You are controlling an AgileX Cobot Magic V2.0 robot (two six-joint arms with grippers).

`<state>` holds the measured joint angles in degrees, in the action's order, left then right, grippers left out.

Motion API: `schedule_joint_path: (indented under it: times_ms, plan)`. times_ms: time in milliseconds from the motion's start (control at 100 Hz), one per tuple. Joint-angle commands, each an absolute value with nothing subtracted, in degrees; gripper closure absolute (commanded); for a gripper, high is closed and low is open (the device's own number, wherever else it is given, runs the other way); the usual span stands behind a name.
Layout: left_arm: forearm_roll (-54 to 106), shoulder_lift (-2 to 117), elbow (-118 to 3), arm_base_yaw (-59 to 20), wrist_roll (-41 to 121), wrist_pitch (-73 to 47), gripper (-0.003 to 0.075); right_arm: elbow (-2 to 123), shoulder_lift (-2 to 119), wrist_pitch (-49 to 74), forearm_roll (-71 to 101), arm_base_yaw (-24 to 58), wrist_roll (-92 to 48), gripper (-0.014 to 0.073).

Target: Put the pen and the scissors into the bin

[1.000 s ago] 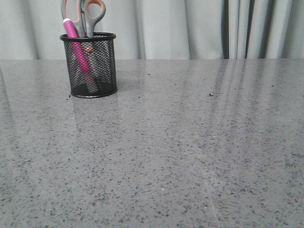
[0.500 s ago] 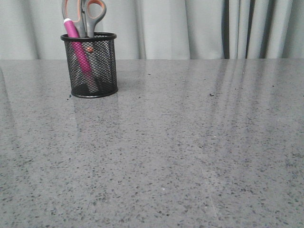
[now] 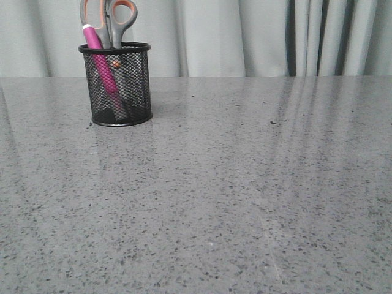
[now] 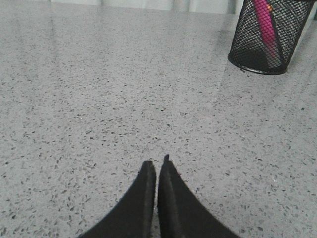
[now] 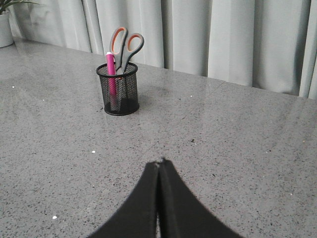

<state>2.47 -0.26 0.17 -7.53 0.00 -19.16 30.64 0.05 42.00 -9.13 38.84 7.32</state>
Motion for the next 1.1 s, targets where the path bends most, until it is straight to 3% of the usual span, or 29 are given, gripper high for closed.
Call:
schedule_joint_path:
  times_ms: [0,630,700,850,1090]
  plan:
    - [2.51,-2.09,2.6,-7.35,-0.62,-16.94,0.0739,31.8,1.47,37.46,-9.82,38.44,6.97,0.0663]
    - [2.51,-2.09,2.6,-7.35,-0.62,-16.94,0.0739,31.8,1.47,37.46,-9.82,38.44,6.97,0.0663]
    - [2.51,-2.09,2.6,-7.35,-0.62,-16.94,0.0739,31.04,1.47,39.59,-16.6,38.13,6.97,0.0663]
    - [2.51,-2.09,2.6,-7.35,-0.62,-16.94,0.0739,24.08,1.67,25.74,-21.25,32.66,7.24,0.0663]
    - [2.51,-2.09,2.6,-7.35,-0.62,-16.94,0.0739,3.94,3.49,2.51,-12.24,13.24,7.12,0.0663]
